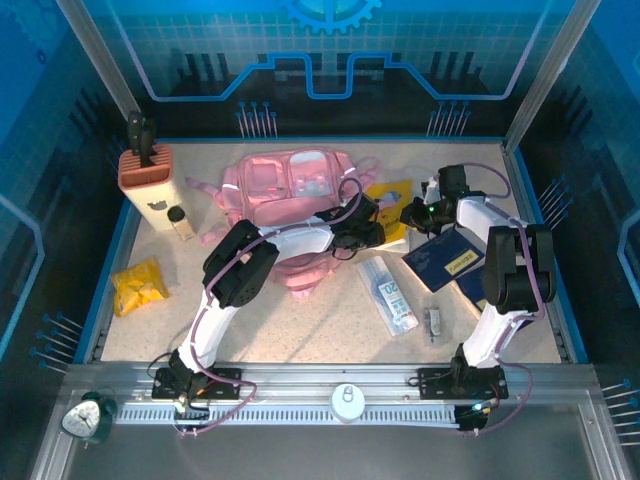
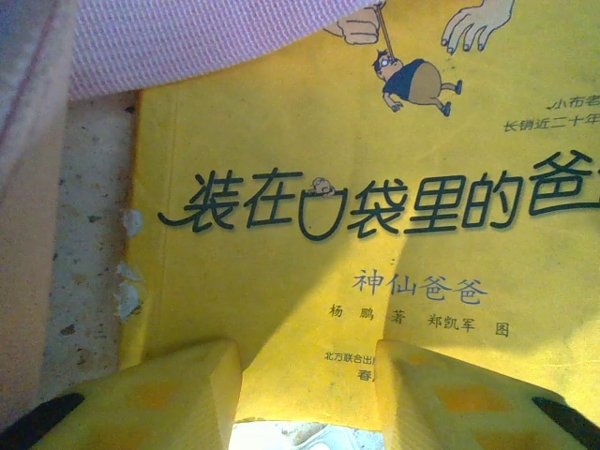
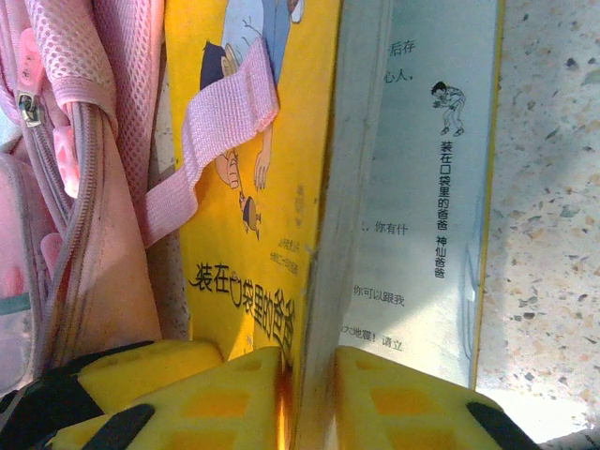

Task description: Pack the student bag

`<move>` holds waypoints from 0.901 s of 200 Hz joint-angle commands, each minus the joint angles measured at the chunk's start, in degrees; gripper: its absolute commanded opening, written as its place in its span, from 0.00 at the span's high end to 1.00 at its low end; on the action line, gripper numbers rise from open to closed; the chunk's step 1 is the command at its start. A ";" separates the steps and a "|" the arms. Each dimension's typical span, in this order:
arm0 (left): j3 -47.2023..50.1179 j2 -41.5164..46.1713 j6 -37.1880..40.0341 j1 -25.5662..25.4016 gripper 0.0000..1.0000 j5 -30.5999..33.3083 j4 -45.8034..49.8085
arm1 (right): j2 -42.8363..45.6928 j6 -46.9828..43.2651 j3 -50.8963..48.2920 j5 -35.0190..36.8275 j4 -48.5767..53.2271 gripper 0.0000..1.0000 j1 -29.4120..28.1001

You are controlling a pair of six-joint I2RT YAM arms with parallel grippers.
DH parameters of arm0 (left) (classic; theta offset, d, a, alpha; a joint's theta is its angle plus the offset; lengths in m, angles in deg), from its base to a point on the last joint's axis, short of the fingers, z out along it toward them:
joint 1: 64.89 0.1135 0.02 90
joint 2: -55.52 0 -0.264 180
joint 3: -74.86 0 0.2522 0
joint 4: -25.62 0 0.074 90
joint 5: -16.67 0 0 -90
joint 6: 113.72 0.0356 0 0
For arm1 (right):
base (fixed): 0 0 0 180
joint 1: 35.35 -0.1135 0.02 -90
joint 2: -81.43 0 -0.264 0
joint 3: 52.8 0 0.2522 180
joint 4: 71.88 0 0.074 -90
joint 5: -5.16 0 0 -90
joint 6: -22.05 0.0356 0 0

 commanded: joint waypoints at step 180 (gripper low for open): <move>25.79 32.89 -4.15 9.66 0.35 -12.45 -9.76 | 19.72 6.47 1.59 -13.30 -4.82 1.00 2.14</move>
